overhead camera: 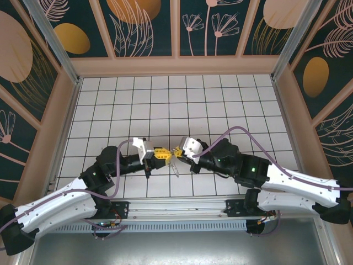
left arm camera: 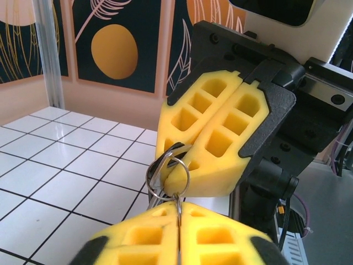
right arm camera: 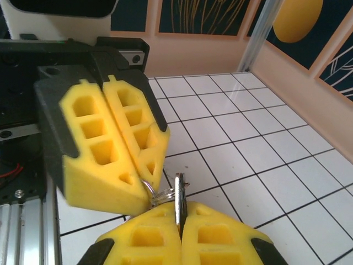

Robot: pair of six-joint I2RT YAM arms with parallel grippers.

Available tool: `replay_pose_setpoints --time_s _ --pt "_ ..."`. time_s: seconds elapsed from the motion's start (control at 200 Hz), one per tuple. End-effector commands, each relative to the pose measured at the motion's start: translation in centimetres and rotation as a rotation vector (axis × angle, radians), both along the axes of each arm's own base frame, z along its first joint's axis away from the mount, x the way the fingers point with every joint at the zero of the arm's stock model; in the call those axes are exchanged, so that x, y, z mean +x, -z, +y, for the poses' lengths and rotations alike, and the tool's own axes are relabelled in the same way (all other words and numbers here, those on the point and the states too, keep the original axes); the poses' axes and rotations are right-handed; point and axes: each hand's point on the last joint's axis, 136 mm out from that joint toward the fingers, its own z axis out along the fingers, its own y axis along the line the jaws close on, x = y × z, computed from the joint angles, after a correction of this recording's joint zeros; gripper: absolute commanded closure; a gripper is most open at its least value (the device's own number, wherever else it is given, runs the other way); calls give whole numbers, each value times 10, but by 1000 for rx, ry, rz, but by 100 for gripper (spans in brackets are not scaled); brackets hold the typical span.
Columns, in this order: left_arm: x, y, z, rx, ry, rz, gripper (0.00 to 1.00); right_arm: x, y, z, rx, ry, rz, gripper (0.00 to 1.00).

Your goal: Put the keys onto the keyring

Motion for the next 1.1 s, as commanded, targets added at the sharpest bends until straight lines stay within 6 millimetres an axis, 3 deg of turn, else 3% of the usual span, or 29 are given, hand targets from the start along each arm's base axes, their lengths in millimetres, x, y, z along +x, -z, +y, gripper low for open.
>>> replay_pose_setpoints --time_s 0.0,0.14,0.315,0.666,0.861,0.951,1.096 --pt "-8 5 0 8 29 21 79 19 -35 -4 52 105 -81 100" --pt "-1 8 6 2 -29 35 65 30 -24 -4 -42 166 -91 100" --pt "27 22 25 -17 -232 74 52 47 -7 -2 -172 243 -94 100" --pt "39 50 44 -58 -351 157 49 78 19 9 -235 261 77 100" --pt "54 73 64 -71 -495 220 45 113 37 22 -285 279 159 100" --pt "60 84 73 -74 -554 245 38 129 47 31 -308 285 195 100" --pt "59 92 79 -108 -570 261 36 154 65 50 -345 261 257 100"
